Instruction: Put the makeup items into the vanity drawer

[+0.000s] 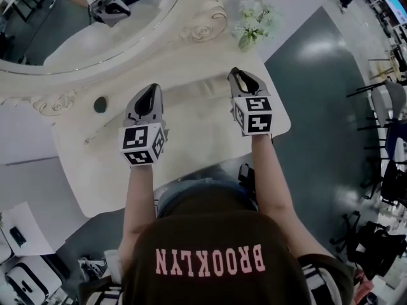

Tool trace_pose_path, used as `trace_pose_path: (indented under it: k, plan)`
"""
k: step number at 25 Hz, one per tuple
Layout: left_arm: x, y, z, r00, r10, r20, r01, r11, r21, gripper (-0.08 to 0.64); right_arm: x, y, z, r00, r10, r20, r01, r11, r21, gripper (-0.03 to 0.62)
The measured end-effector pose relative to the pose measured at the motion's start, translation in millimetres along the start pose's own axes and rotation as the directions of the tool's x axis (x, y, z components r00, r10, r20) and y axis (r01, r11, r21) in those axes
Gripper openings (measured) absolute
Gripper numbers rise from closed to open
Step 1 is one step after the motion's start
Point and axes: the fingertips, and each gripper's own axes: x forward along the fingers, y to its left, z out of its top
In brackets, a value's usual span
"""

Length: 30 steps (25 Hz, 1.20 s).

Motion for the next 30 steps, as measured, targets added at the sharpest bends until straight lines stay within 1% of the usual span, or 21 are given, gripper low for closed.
trace_pose_path:
  k: [5, 10, 15, 19, 26, 30]
  plan:
    - [14.6, -10.3, -6.8, 0.999, -0.02, -0.026, 0.02, 1.0, -0.002, 0.008, 3.9, -7.6, -15.4, 0.999, 0.016, -0.041, -0.016, 1.0, 0.016, 0.074]
    - [17.3, -14.4, -17.0, 0.998, -0.019, -0.053, 0.02, 1.0, 0.005, 0.008, 14.1, 7.4, -26.5, 0.995, 0.07, -0.068, -0.069, 0.997, 0.022, 0.075]
    - [7.6, -8.3, -27.8, 0.997, 0.012, -0.077, -0.012, 1.0, -0.004, 0.008, 24.0, 35.4, -37.9, 0.986, 0.139, -0.096, -0.139, 0.99, 0.007, 0.075]
    - [-5.1, 4.3, -34.3, 0.995, 0.054, -0.085, -0.055, 0.998, -0.015, 0.008, 33.1, 54.5, -45.9, 0.977, 0.174, -0.126, -0.176, 0.984, -0.007, 0.075]
    - [-22.9, 23.8, -44.7, 0.989, 0.112, -0.099, -0.115, 0.993, -0.031, 0.008, 46.5, 66.3, -54.3, 0.968, 0.162, -0.19, -0.169, 0.985, -0.019, 0.076]
    - [-29.4, 31.5, -47.7, 0.986, 0.133, -0.101, -0.138, 0.99, -0.041, 0.008, 49.1, 68.0, -59.2, 0.96, 0.145, -0.237, -0.164, 0.985, -0.059, 0.077]
